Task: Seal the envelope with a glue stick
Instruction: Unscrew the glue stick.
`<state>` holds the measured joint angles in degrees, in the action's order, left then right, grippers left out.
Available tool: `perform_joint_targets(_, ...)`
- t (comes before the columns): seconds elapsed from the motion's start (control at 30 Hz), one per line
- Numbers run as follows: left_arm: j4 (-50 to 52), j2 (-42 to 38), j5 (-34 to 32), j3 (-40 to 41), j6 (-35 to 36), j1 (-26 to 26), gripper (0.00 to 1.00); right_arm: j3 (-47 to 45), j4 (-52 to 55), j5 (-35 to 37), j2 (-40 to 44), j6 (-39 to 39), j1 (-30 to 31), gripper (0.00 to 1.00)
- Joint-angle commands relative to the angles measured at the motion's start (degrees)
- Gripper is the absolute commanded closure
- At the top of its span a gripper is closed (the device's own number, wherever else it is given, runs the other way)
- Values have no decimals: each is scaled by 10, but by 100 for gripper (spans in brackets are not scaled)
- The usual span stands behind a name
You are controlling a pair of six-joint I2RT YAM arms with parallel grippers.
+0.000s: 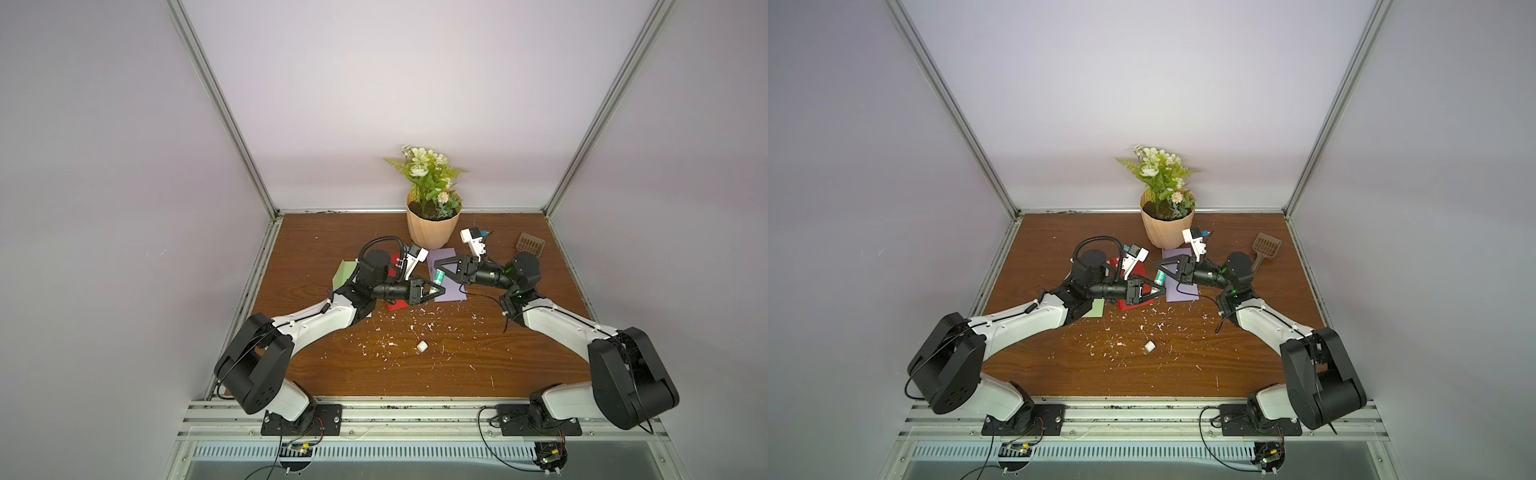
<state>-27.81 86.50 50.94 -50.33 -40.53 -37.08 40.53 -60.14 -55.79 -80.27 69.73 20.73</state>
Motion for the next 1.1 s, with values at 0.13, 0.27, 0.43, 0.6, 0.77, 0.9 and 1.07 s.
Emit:
perform_joint_targets(0.13,-13,-8,-2,7,-9,6,100,9,-22,-11,0,0,0,79)
perform_joint_targets(0.27,29,-9,-33,-3,12,7,100,35,149,38,21,-102,5,87)
perform_joint_targets(0.43,134,6,-127,-45,67,7,100,162,555,305,23,-329,85,100)
perform_joint_targets(0.6,202,46,-223,-86,106,7,100,210,635,518,-16,-348,156,100)
perform_joint_targets(0.77,226,71,-271,-102,115,7,100,250,668,651,-27,-378,207,100)
perform_joint_targets(0.9,227,83,-271,-108,110,7,100,257,661,643,-23,-387,215,95)
perform_joint_targets(1.07,218,84,-219,-108,113,7,100,236,625,544,1,-397,188,54)
